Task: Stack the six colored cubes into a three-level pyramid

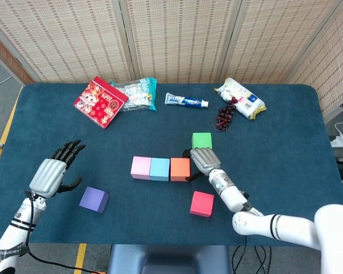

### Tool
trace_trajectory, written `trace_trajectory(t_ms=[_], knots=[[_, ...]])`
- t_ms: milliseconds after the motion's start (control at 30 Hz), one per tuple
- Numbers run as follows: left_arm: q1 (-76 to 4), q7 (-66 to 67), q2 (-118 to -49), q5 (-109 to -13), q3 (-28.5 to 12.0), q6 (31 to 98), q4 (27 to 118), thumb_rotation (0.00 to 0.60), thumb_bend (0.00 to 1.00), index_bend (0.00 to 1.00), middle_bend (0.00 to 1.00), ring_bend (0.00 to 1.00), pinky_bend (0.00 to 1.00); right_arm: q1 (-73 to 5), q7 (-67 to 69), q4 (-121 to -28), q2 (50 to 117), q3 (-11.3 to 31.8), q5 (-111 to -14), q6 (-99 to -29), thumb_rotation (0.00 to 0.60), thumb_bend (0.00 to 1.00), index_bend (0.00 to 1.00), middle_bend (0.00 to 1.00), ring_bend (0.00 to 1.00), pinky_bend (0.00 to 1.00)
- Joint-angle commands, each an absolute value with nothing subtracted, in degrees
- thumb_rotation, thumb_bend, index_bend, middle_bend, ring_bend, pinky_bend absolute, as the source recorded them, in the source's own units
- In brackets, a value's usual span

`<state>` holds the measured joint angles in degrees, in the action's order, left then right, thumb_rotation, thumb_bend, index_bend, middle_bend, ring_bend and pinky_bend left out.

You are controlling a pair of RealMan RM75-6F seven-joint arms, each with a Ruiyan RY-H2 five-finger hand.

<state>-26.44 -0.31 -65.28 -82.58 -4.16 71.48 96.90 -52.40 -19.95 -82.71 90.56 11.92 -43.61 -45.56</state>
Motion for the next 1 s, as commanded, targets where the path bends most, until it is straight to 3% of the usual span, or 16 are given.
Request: trace_trajectory(t_ms=[33,1000], knots=[[-26.29,-0.57,-65.25,-82.78,-4.23,71.49,96.77,0.600,0.33,0.07,0.00,0.00,0.17,-52.65,-20.14,-82.68,90.87,11.89,-43.24,-45.78,0.600,0.16,0.48,0.49,0.44,0.52],[-25.67,-2.43,-65.89,-83.48,-4.92,70.46,95.34,0.600,0.33,0.07,0.00,0.00,0.17,-54.62,-21.91,-81.08,92.46,11.25,-40.70,-45.97,0.600,0.16,0.47,0.49,0.43,0.51]])
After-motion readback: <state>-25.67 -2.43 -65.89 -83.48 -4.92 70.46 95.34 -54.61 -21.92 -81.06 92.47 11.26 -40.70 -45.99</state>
